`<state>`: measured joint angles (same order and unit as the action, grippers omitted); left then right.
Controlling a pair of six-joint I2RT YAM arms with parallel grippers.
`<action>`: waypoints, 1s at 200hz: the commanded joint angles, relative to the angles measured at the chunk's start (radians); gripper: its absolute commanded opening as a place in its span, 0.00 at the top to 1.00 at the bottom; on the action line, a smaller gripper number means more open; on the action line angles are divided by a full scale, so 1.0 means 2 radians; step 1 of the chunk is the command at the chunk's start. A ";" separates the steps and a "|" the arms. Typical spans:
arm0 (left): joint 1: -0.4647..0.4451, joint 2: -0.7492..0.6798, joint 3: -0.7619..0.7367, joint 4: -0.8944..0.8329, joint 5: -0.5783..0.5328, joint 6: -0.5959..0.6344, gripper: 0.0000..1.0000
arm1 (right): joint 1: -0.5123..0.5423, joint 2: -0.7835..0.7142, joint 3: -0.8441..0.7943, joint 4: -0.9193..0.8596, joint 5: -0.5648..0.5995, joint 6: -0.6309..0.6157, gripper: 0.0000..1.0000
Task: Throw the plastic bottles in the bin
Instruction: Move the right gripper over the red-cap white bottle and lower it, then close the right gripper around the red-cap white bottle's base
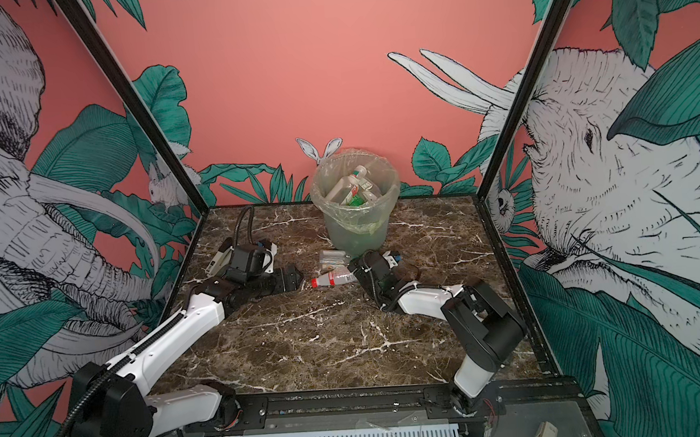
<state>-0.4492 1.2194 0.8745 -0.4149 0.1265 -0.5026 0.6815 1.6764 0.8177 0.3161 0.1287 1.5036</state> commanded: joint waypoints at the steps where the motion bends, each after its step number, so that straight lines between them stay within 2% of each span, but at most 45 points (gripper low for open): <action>1: -0.001 -0.021 -0.012 -0.017 -0.011 0.007 0.01 | 0.004 0.019 0.013 0.022 0.024 0.045 0.10; 64: -0.001 -0.036 -0.026 -0.023 -0.015 0.001 0.01 | 0.004 0.045 0.036 -0.009 0.044 0.071 0.13; 106: -0.001 -0.036 -0.028 -0.026 -0.016 0.001 0.01 | 0.003 0.062 0.042 -0.012 0.055 0.089 0.25; 157: -0.001 -0.042 -0.032 -0.030 -0.019 0.000 0.01 | 0.004 0.097 0.066 -0.012 0.038 0.101 0.24; 190: -0.001 -0.048 -0.033 -0.036 -0.023 0.000 0.01 | 0.003 0.092 0.046 0.003 0.049 0.108 0.42; 200: -0.001 -0.049 -0.033 -0.038 -0.025 0.000 0.01 | 0.004 0.084 0.039 0.005 0.051 0.105 0.44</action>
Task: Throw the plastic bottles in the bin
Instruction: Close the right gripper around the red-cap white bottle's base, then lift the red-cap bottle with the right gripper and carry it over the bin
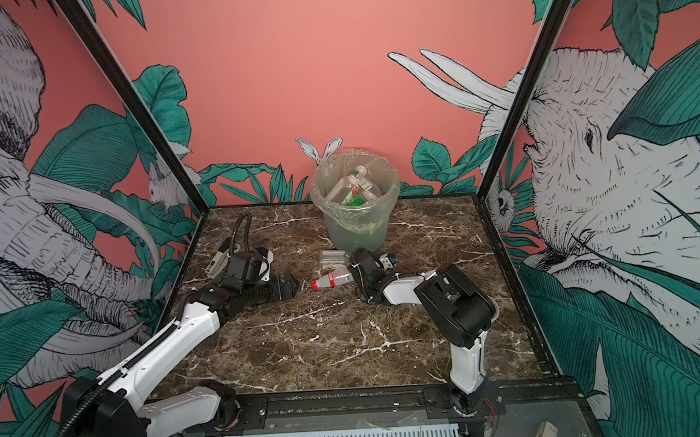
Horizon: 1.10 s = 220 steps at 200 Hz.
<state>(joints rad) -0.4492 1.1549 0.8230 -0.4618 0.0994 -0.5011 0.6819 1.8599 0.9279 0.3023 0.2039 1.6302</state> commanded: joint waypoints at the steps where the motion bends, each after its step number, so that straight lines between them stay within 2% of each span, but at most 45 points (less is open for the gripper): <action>1: -0.001 -0.017 -0.008 -0.014 -0.012 0.000 0.01 | 0.003 -0.008 -0.017 0.012 0.014 0.041 0.44; 28: -0.001 -0.019 -0.008 -0.017 -0.014 0.000 0.01 | 0.003 -0.038 -0.041 0.014 0.019 0.026 0.50; 65: -0.001 -0.023 -0.009 -0.025 -0.021 0.001 0.01 | 0.001 -0.107 -0.082 0.021 0.012 -0.020 0.50; 132: 0.000 -0.039 -0.022 -0.025 -0.023 -0.005 0.01 | -0.018 -0.214 -0.136 0.044 -0.078 -0.094 0.50; 220: 0.000 -0.058 -0.033 -0.020 -0.014 -0.016 0.01 | -0.038 -0.352 -0.140 -0.041 -0.102 -0.196 0.49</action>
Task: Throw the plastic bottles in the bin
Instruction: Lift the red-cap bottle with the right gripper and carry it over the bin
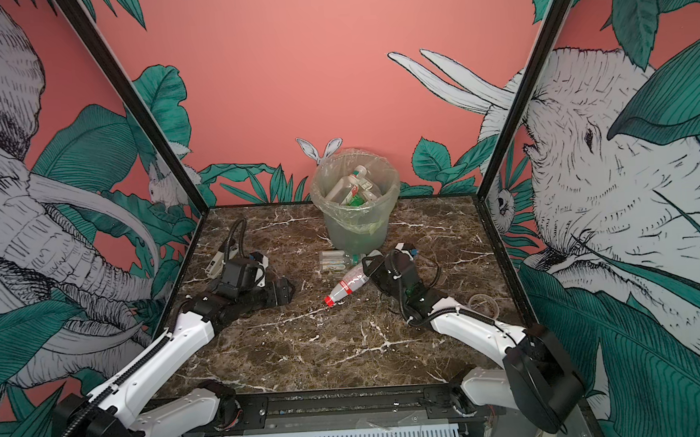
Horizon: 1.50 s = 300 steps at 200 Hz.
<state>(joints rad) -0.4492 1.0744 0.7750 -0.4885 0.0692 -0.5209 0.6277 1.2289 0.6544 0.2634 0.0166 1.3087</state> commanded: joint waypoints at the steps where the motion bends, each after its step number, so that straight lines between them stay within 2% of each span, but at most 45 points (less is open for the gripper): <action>1: 0.000 -0.018 -0.009 -0.007 0.001 -0.007 0.01 | -0.011 -0.038 -0.004 -0.023 -0.008 -0.036 0.49; 62: 0.000 -0.031 -0.013 -0.006 -0.001 -0.005 0.01 | -0.040 -0.150 -0.007 -0.102 -0.013 -0.086 0.49; 103: 0.000 -0.032 -0.017 0.000 0.003 -0.009 0.01 | -0.052 -0.199 -0.003 -0.122 -0.023 -0.113 0.48; 193: 0.000 -0.045 -0.028 0.009 0.009 -0.020 0.01 | -0.069 -0.219 0.056 -0.160 -0.059 -0.162 0.47; 247: 0.000 -0.060 -0.039 0.017 0.008 -0.023 0.01 | -0.098 -0.232 0.034 -0.150 -0.080 -0.160 0.47; 300: 0.000 -0.063 -0.046 0.021 0.007 -0.025 0.01 | -0.104 -0.262 -0.006 -0.127 -0.093 -0.160 0.47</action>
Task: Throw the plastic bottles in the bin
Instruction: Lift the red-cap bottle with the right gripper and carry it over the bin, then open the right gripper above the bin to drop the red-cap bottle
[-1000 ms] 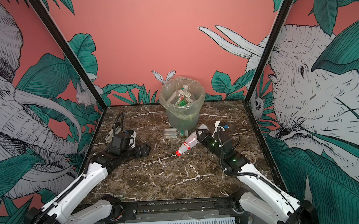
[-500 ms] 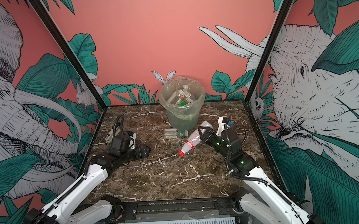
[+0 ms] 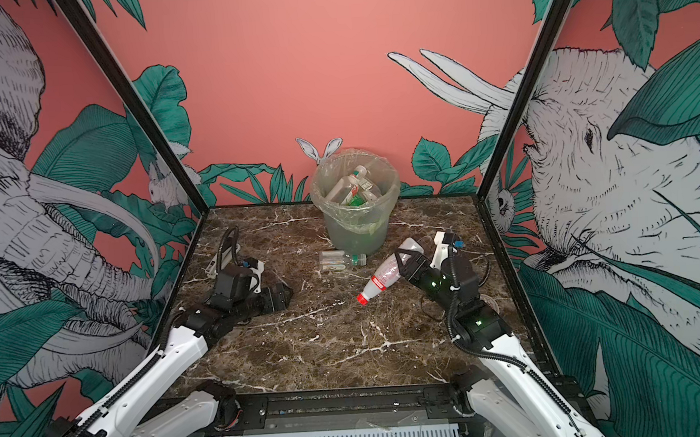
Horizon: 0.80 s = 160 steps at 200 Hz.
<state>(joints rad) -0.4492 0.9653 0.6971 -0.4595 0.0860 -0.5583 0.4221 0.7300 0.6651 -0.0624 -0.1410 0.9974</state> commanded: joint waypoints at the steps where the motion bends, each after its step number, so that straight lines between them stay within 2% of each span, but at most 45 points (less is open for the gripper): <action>1: 0.000 -0.009 -0.008 0.007 -0.002 -0.006 0.01 | -0.002 -0.012 -0.011 0.036 -0.013 -0.004 0.47; 29: 0.000 -0.008 -0.009 0.008 -0.005 -0.007 0.01 | -0.002 0.005 0.016 0.040 -0.014 -0.009 0.47; 53: 0.000 -0.008 -0.009 0.010 -0.005 -0.011 0.01 | -0.002 0.064 0.090 0.039 -0.013 -0.027 0.46; 82: -0.001 -0.009 -0.008 0.011 -0.001 -0.019 0.01 | -0.012 0.193 0.255 0.010 0.015 -0.054 0.46; 107: 0.000 -0.011 -0.007 0.016 0.004 -0.029 0.01 | -0.024 0.329 0.435 -0.035 0.081 -0.078 0.45; 119: 0.000 -0.010 -0.006 0.017 0.006 -0.035 0.01 | -0.030 0.403 0.528 -0.066 0.100 -0.088 0.38; 129: 0.000 -0.011 -0.005 0.018 0.007 -0.038 0.01 | -0.035 0.464 0.603 -0.102 0.105 -0.088 0.22; 137: 0.000 -0.011 -0.003 0.017 0.008 -0.040 0.01 | -0.041 0.502 0.657 -0.129 0.095 -0.081 0.19; 143: -0.001 -0.012 -0.002 0.017 0.008 -0.041 0.01 | -0.042 0.521 0.689 -0.150 0.092 -0.077 0.17; 146: 0.000 -0.012 -0.001 0.017 0.008 -0.041 0.01 | -0.042 0.527 0.702 -0.157 0.091 -0.076 0.07; 150: 0.000 -0.012 0.000 0.015 0.007 -0.042 0.01 | -0.041 0.532 0.714 -0.163 0.092 -0.078 0.01; 160: 0.000 -0.013 0.002 0.012 0.007 -0.041 0.01 | -0.038 0.528 0.720 -0.163 0.091 -0.083 0.01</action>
<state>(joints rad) -0.4488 0.9623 0.6872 -0.4355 0.0944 -0.6193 0.3470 1.7512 2.0201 -0.2420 0.0158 0.8528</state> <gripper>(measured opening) 0.993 0.962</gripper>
